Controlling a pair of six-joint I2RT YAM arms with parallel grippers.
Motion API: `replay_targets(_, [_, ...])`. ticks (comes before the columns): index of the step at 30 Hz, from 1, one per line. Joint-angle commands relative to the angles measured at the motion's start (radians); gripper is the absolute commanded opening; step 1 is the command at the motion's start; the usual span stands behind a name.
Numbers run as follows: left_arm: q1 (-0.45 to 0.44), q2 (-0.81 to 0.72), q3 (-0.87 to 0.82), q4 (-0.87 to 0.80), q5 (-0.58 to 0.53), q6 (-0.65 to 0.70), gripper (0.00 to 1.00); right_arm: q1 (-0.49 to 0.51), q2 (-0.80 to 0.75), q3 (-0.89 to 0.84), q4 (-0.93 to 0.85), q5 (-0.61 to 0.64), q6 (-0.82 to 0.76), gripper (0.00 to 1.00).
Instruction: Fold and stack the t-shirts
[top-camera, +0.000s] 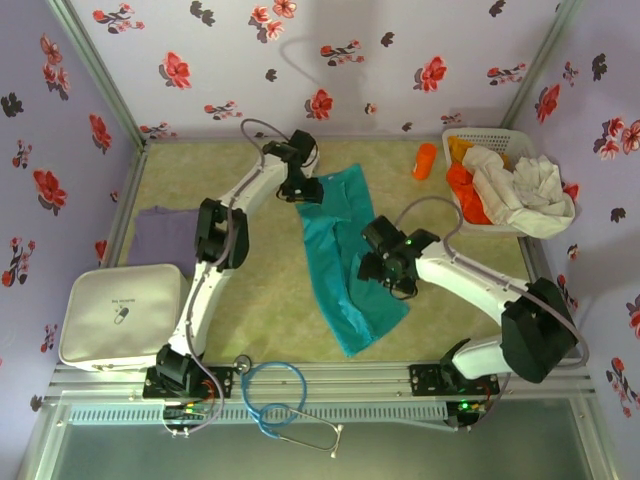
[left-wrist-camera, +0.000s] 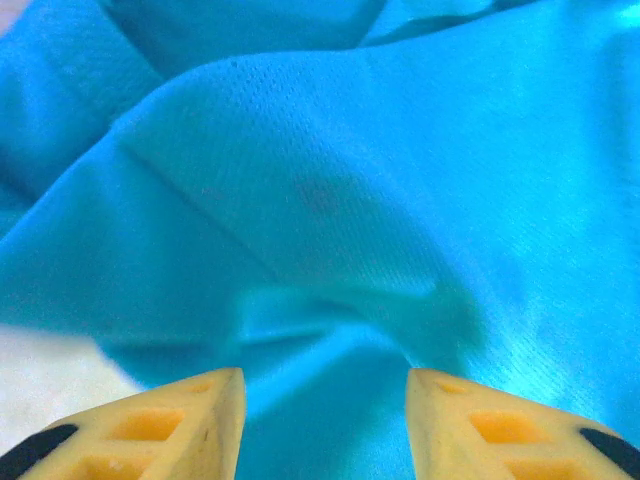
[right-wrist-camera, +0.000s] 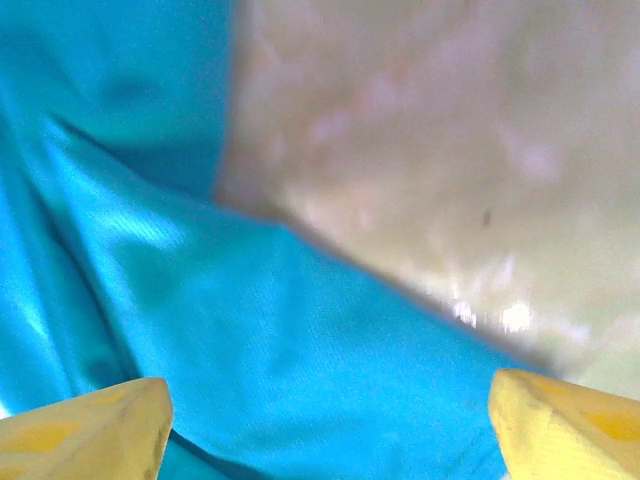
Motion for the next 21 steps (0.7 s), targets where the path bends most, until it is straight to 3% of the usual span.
replay_targets(1, [0.006, -0.181, -0.049, 0.009, -0.005, 0.018, 0.47, -0.035, 0.054, 0.097, 0.012, 0.116, -0.199, 0.83])
replay_targets(7, [0.006, -0.435, -0.323, 0.119, -0.025, 0.008, 0.48, -0.065, 0.255, 0.318, 0.13, 0.094, -0.365, 0.82])
replay_targets(11, [0.013, -0.608, -0.568, 0.224, -0.04, -0.015, 0.49, -0.088, 0.417, 0.459, 0.183, 0.002, -0.42, 0.82])
replay_targets(21, [0.025, -0.939, -1.104, 0.401, -0.168, -0.083, 0.48, -0.141, 0.767, 0.776, 0.241, -0.222, -0.399, 0.79])
